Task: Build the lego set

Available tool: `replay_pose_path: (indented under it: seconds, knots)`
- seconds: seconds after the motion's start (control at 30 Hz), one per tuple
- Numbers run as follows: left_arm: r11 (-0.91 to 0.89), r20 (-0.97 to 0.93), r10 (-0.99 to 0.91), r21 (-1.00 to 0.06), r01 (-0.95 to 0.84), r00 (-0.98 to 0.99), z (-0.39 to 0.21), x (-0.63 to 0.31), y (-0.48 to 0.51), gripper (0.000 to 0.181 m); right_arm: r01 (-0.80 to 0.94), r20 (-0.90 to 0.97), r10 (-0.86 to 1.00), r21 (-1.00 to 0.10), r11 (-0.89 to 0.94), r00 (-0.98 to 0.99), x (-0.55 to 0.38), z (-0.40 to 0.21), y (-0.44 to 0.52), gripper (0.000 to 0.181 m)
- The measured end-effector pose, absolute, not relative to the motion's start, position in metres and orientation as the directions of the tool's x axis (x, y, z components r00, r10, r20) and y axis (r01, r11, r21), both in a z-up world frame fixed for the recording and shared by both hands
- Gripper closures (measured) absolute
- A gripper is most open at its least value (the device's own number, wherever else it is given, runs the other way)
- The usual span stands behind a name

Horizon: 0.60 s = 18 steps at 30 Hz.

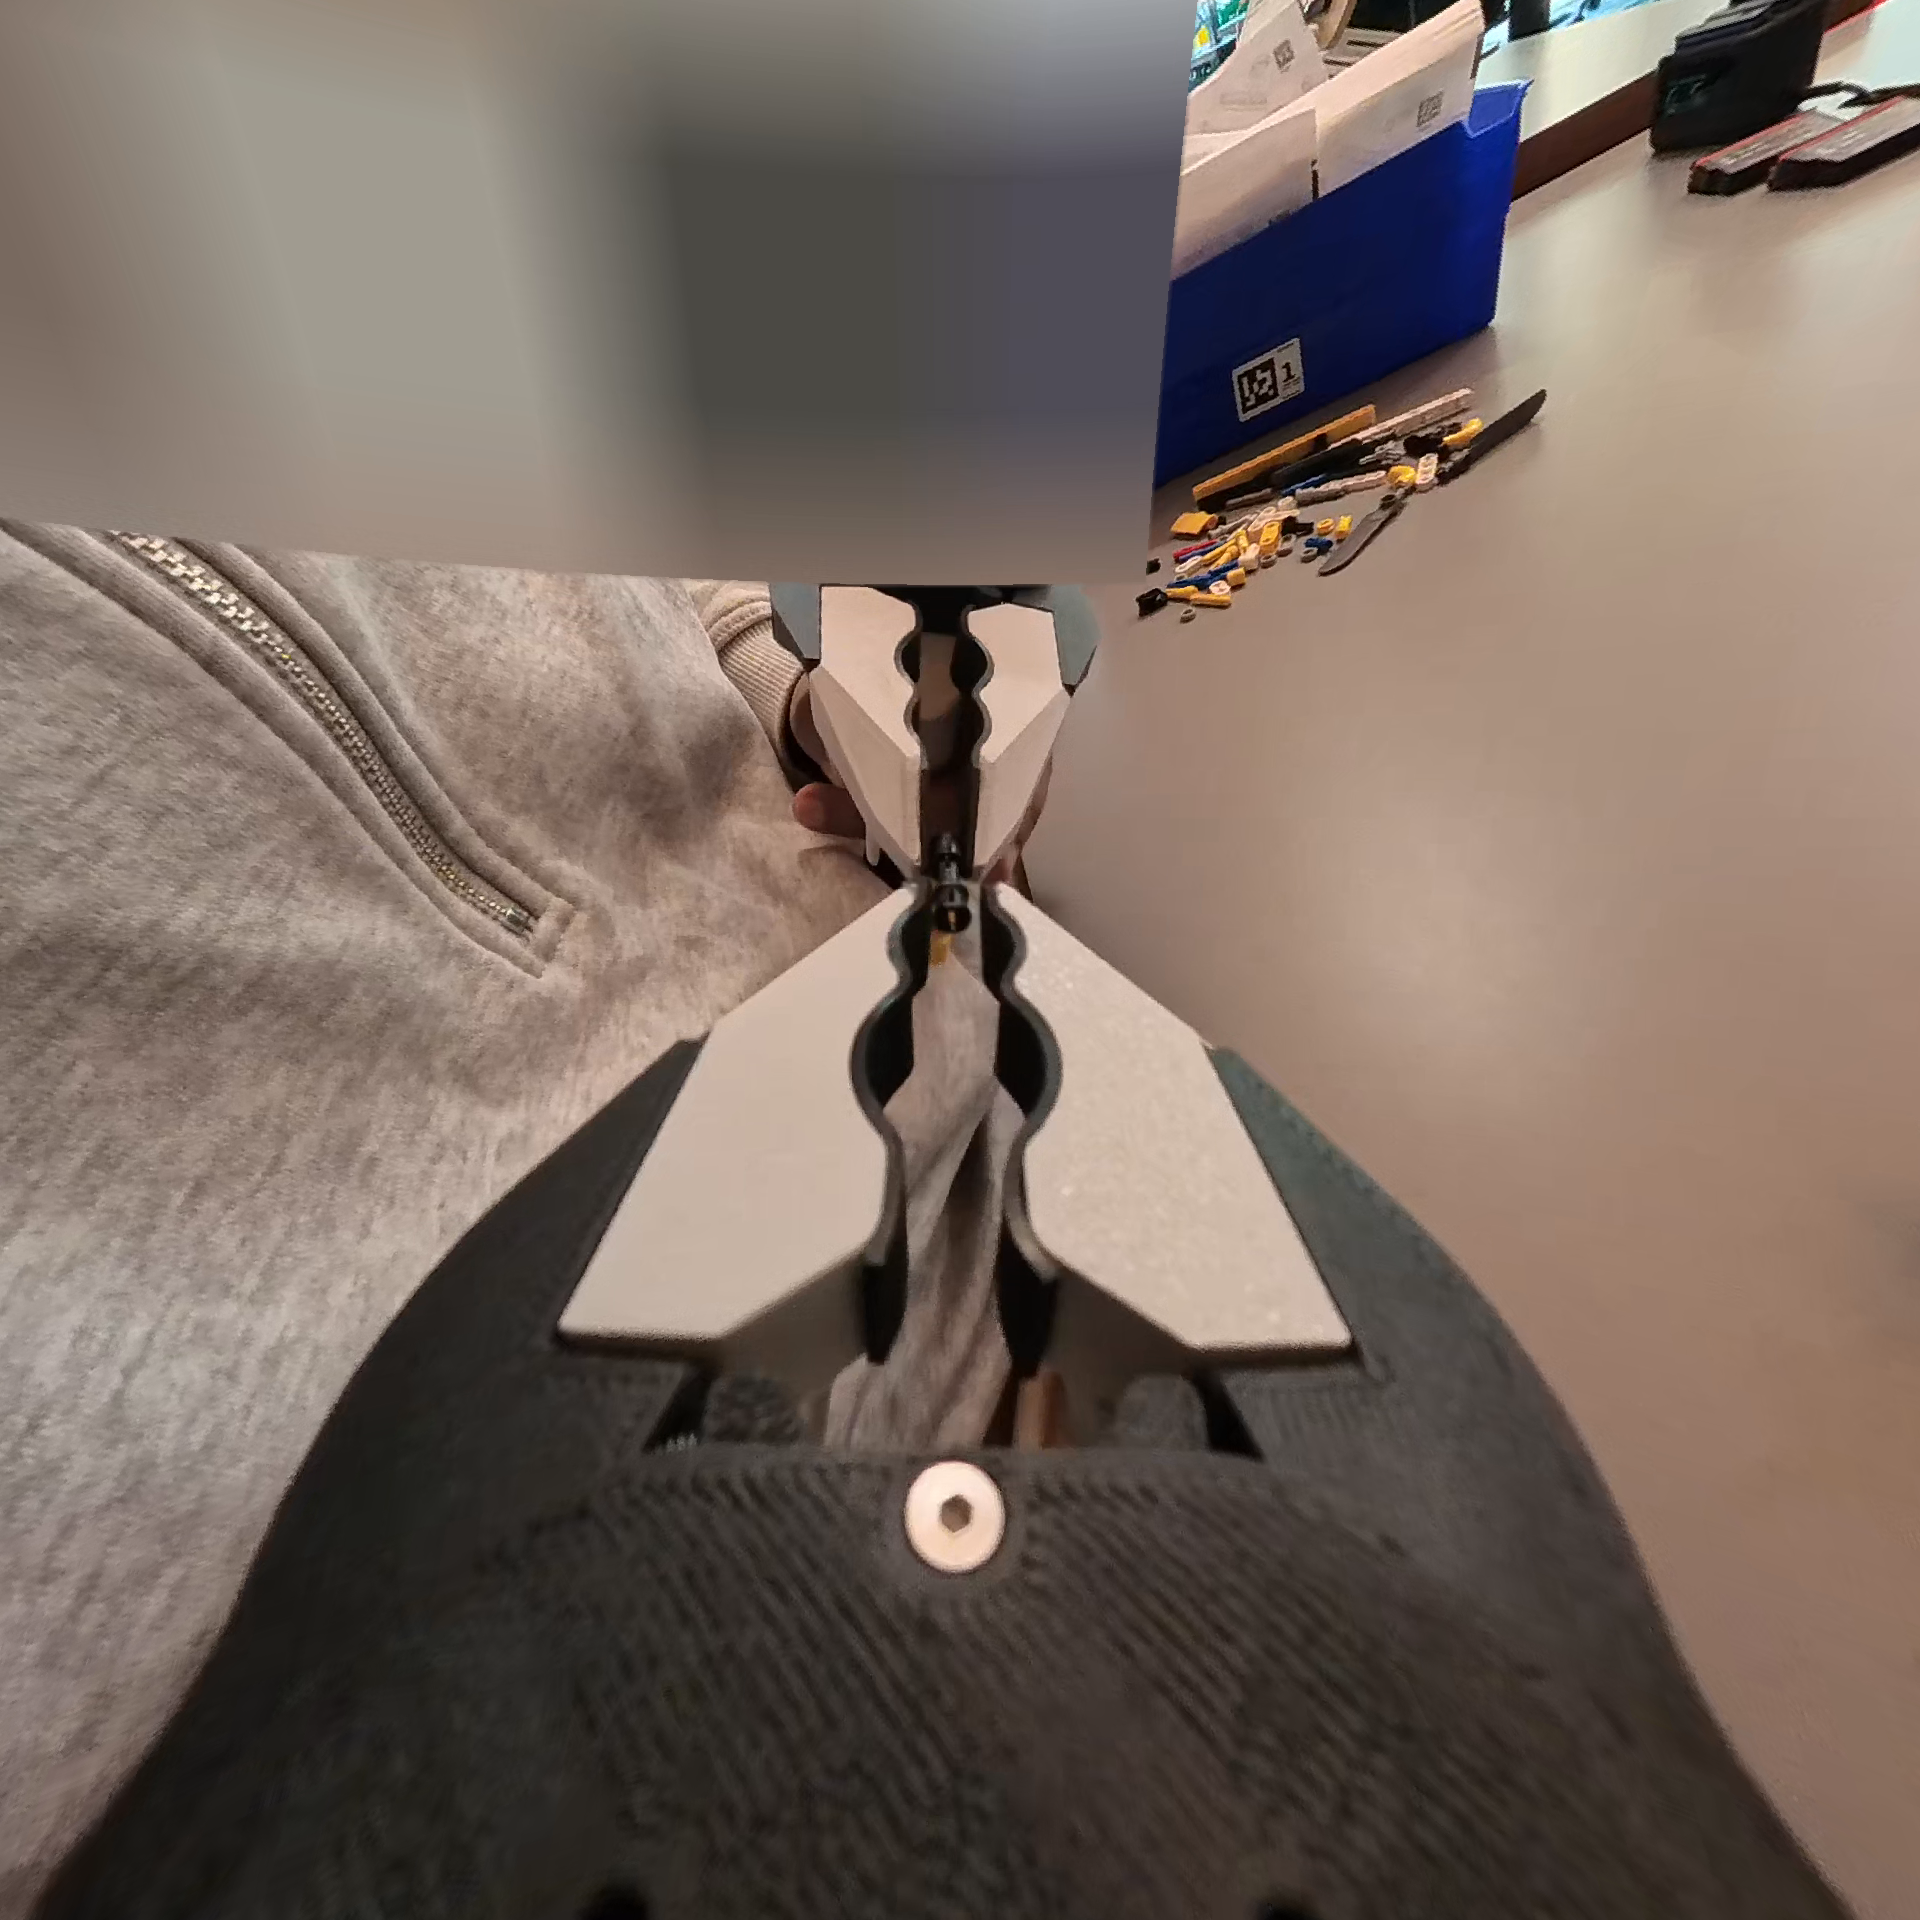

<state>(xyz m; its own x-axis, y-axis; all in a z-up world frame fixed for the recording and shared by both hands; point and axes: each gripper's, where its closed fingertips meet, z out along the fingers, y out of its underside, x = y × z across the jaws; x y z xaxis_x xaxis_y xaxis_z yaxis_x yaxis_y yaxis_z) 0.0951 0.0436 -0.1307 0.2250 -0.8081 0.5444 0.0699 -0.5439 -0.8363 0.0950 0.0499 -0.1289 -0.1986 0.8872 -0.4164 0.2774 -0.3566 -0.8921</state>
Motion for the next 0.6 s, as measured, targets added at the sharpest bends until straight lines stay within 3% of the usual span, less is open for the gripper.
replay_pose_path:
  seconds: [0.6]
  knots:
    - [-0.561,0.562,-0.798,-0.825,0.07,0.219,-0.1325,0.0979,0.0438,0.177,0.296,-0.462,0.866,-0.869,-0.398,-0.193,0.0977,-0.1323,0.0485,0.177]
